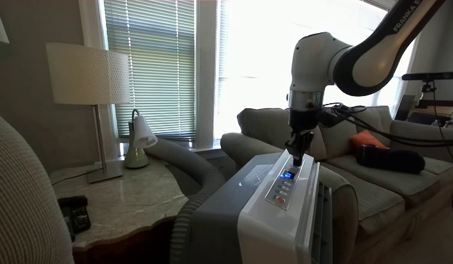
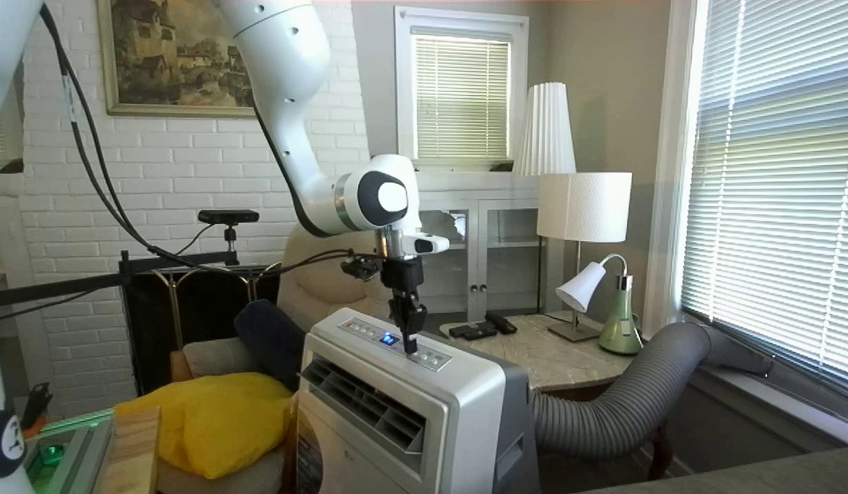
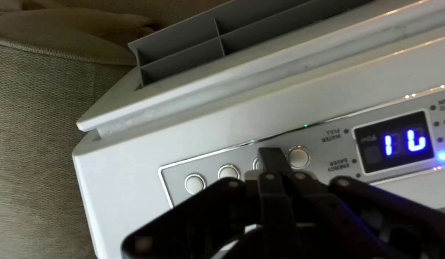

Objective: Press the second button from the right on the air conditioner.

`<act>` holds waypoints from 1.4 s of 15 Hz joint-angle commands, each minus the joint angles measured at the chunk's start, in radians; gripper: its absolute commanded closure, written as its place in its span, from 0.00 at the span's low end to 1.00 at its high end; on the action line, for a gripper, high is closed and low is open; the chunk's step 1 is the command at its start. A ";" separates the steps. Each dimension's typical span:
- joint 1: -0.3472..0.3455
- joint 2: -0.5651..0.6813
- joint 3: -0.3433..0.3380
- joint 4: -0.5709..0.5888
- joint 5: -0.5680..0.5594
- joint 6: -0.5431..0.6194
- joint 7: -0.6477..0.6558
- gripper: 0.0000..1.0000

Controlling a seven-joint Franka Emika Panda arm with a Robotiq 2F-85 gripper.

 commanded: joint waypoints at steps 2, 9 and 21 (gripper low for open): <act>-0.017 -0.091 0.002 -0.059 0.007 -0.016 -0.035 0.73; -0.069 -0.258 0.040 -0.142 0.040 -0.088 -0.119 0.35; -0.141 -0.516 0.118 -0.203 0.170 -0.352 -0.252 0.00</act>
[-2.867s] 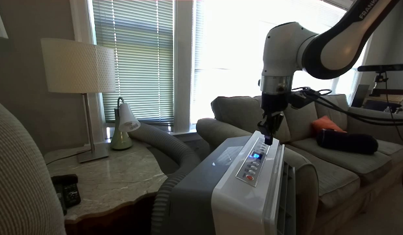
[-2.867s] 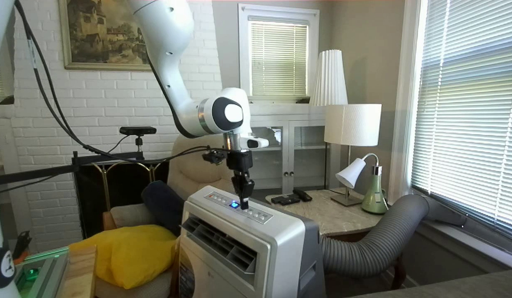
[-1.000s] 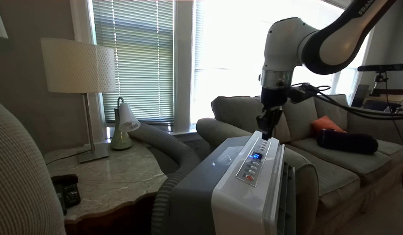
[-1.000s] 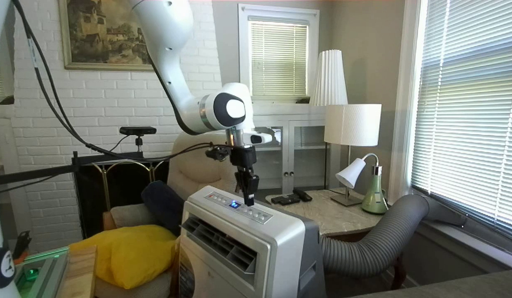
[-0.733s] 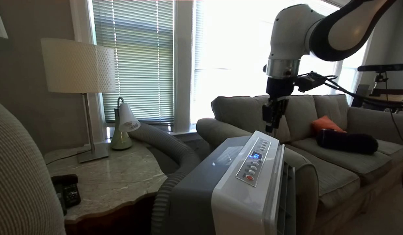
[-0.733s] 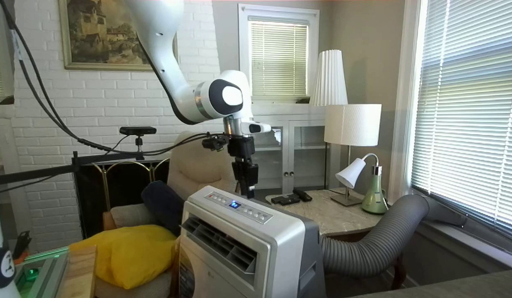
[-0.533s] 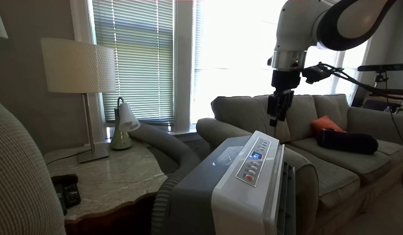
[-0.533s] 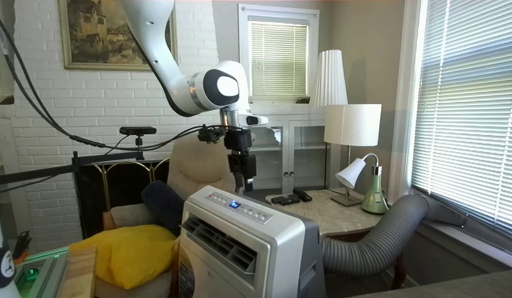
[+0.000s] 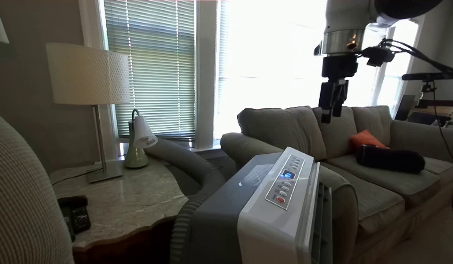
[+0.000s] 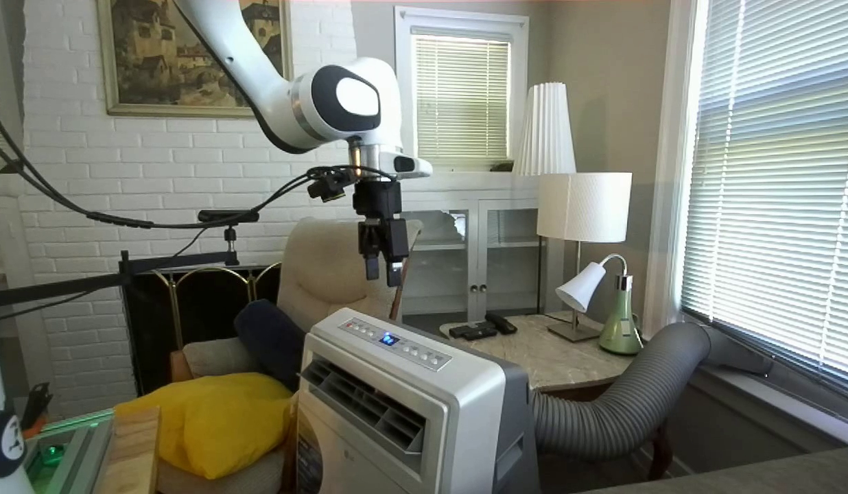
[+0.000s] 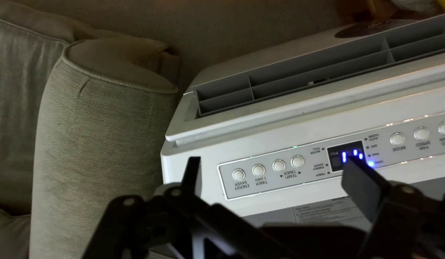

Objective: Press the second button from the right on the air conditioner.

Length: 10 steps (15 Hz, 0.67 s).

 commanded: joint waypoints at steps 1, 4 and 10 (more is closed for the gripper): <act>-0.030 -0.083 0.026 -0.026 0.057 -0.081 -0.046 0.00; -0.040 -0.053 0.041 0.001 0.026 -0.076 -0.009 0.00; -0.043 -0.061 0.042 0.000 0.027 -0.085 -0.009 0.00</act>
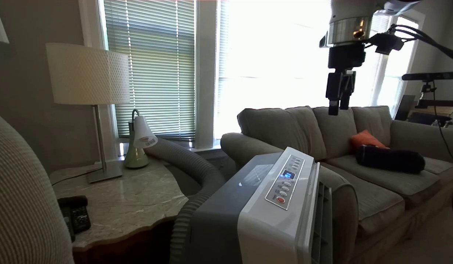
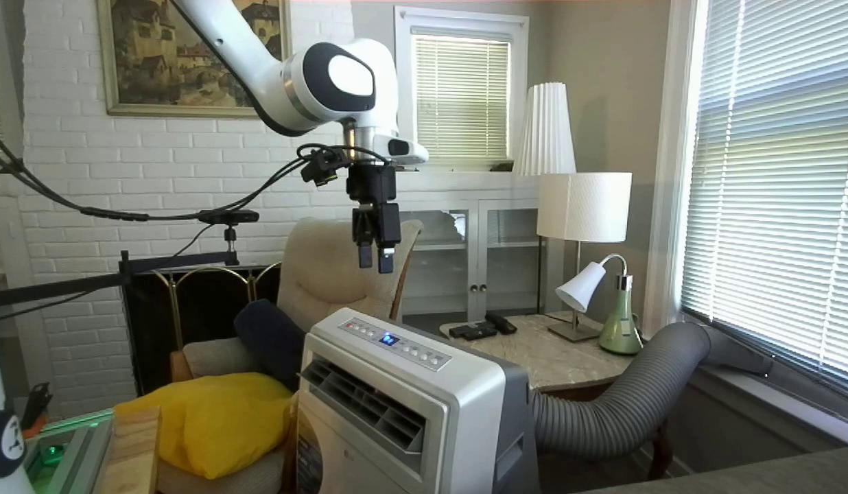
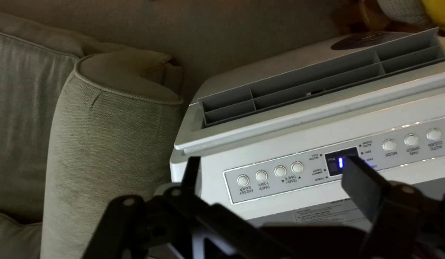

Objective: Press the second button from the right on the air conditioner.

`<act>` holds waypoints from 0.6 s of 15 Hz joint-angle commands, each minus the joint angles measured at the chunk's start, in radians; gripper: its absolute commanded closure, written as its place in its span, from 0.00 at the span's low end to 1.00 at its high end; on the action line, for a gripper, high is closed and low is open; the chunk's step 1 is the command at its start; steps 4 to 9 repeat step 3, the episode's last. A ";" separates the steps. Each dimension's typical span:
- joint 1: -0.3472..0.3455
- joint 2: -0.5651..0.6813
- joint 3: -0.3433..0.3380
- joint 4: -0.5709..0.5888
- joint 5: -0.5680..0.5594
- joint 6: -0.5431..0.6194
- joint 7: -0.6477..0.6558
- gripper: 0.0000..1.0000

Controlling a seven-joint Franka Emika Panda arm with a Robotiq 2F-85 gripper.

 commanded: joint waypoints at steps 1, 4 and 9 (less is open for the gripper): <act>-0.027 0.000 0.027 0.001 0.005 -0.002 -0.004 0.00; -0.027 0.000 0.027 0.001 0.005 -0.002 -0.004 0.00; -0.027 0.000 0.027 0.001 0.005 -0.002 -0.004 0.00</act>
